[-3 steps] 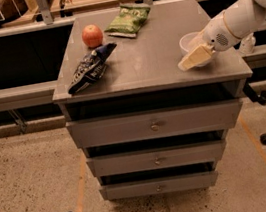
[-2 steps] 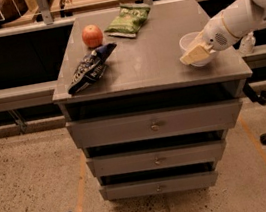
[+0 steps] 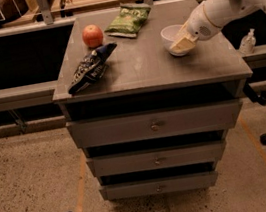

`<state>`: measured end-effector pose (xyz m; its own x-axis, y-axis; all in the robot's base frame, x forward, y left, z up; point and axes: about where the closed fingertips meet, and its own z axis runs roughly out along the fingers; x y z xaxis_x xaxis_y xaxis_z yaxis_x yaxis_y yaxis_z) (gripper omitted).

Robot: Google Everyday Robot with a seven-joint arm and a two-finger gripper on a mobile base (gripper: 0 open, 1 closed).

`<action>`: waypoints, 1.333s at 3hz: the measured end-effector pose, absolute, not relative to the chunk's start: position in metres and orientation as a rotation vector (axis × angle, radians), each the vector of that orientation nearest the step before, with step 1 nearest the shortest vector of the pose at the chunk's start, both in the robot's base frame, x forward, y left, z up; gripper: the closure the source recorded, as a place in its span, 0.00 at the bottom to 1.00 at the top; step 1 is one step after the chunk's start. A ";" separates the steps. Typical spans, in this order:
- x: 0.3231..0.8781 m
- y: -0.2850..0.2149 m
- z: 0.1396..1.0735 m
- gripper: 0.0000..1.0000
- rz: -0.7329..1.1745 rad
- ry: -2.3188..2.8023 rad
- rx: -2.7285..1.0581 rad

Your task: Move white bowl near green jalapeno chip bag

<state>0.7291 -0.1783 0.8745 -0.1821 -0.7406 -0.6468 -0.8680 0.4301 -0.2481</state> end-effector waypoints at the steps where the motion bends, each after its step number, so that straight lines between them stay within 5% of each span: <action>1: 0.754 -0.159 0.873 1.00 0.206 1.902 -1.430; 3: 0.805 -0.125 0.867 1.00 0.193 1.788 -1.474; 4: 0.819 -0.112 0.869 0.84 0.188 1.761 -1.470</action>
Offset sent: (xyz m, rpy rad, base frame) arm 0.0977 0.0436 -0.0060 -0.0204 -0.1230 0.1395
